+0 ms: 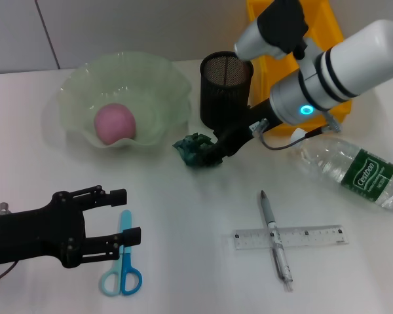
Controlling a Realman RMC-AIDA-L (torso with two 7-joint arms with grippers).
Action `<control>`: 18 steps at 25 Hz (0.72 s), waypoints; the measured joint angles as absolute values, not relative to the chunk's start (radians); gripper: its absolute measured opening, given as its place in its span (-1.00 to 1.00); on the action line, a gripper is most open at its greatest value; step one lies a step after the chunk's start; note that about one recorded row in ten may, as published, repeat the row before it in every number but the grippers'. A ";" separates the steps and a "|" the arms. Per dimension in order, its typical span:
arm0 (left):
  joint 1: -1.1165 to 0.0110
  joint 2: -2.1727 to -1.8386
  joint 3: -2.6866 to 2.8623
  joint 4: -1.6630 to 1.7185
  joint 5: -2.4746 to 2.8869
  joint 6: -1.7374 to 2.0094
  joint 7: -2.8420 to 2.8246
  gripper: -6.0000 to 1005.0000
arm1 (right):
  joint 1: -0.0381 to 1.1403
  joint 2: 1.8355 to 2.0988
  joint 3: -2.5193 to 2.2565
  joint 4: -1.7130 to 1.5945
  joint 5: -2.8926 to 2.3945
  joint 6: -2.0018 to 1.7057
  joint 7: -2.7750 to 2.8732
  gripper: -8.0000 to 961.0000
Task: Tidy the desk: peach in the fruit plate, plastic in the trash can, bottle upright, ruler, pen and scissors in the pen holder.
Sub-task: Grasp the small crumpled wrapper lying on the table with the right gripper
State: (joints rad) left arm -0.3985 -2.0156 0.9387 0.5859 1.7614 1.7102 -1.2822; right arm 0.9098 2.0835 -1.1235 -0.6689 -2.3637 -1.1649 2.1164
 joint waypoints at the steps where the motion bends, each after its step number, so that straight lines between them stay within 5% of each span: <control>1: -0.399 -2.015 0.939 0.586 1.761 1.710 -1.282 0.59 | 0.909 2.084 -1.139 -0.662 -2.355 -1.151 2.114 0.39; 18: -0.394 -2.014 0.939 0.586 1.761 1.710 -1.272 0.59 | 0.895 2.088 -1.279 -0.597 -2.237 -0.982 2.082 0.37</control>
